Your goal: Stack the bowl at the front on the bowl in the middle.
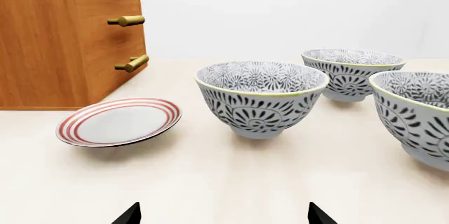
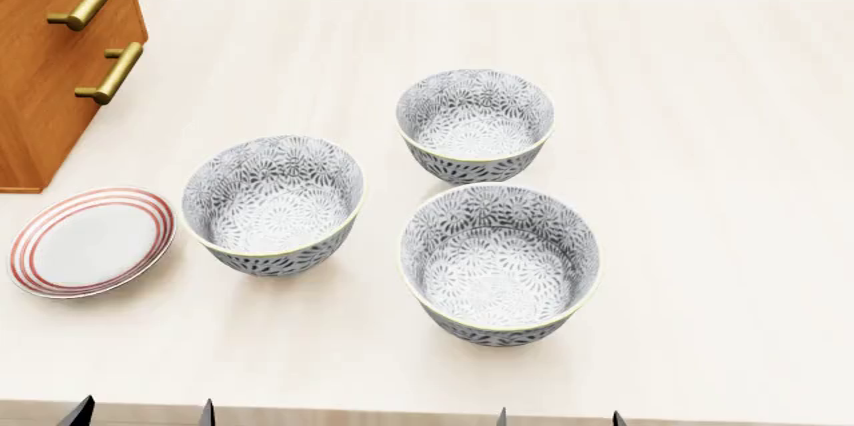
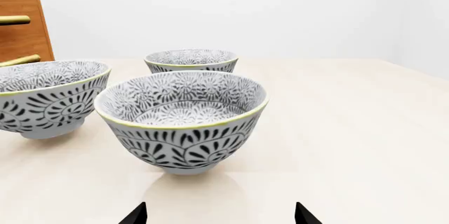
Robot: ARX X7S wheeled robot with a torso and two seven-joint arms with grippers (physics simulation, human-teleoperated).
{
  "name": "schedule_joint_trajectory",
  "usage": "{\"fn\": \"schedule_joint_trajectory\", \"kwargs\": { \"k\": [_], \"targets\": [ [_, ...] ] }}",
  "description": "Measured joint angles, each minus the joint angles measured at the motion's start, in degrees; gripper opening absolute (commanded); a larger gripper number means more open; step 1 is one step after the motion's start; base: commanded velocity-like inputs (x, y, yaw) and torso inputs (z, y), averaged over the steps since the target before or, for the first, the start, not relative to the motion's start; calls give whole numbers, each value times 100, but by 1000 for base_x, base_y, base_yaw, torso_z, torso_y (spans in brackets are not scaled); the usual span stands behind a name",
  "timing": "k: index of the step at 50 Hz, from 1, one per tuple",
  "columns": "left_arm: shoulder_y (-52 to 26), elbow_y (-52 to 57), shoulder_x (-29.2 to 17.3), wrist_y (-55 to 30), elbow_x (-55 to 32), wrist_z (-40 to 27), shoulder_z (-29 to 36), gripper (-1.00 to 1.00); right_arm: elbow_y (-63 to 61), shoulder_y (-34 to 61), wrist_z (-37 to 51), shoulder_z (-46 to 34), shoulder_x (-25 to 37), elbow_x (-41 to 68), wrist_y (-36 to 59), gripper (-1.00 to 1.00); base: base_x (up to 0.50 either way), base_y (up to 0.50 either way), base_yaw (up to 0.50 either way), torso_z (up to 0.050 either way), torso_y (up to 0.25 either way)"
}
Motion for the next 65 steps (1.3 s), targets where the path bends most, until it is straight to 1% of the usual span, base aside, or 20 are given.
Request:
{"fn": "schedule_joint_trajectory", "kwargs": {
  "k": [24,27,30,34,41,48,54,59,65],
  "targets": [
    [5,35,-330,-87,-326,-260,430,100,-2,19,410,-399,322,285,29,100,0,0,0,0,0],
    [19,118,-358,-170,-368,-299,454,100,-99,3,432,-420,354,349,112,100,0,0,0,0,0],
    [9,334,-387,-438,-427,-360,462,100,-333,-6,473,-429,388,423,326,100,0,0,0,0,0],
    [-97,866,-462,-1139,-559,-428,462,100,-936,108,558,-376,450,657,1056,100,0,0,0,0,0],
    [-668,1935,-608,-2720,-950,-533,328,100,-2268,719,798,-259,625,1135,2898,100,0,0,0,0,0],
    [-1528,2819,-722,-4206,-1339,-678,113,100,-3317,1614,1045,-98,749,1555,4639,100,0,0,0,0,0],
    [-2447,3338,-795,-5347,-1604,-833,-62,100,-3951,2644,1212,94,767,1933,6156,100,0,0,0,0,0],
    [-3093,3583,-828,-6008,-1751,-939,-166,100,-4172,3314,1291,220,775,2141,6975,100,0,0,0,0,0],
    [-3597,3789,-847,-6498,-1866,-1040,-247,100,-4328,3773,1361,272,811,2281,7522,100,0,0,0,0,0]
  ]
}}
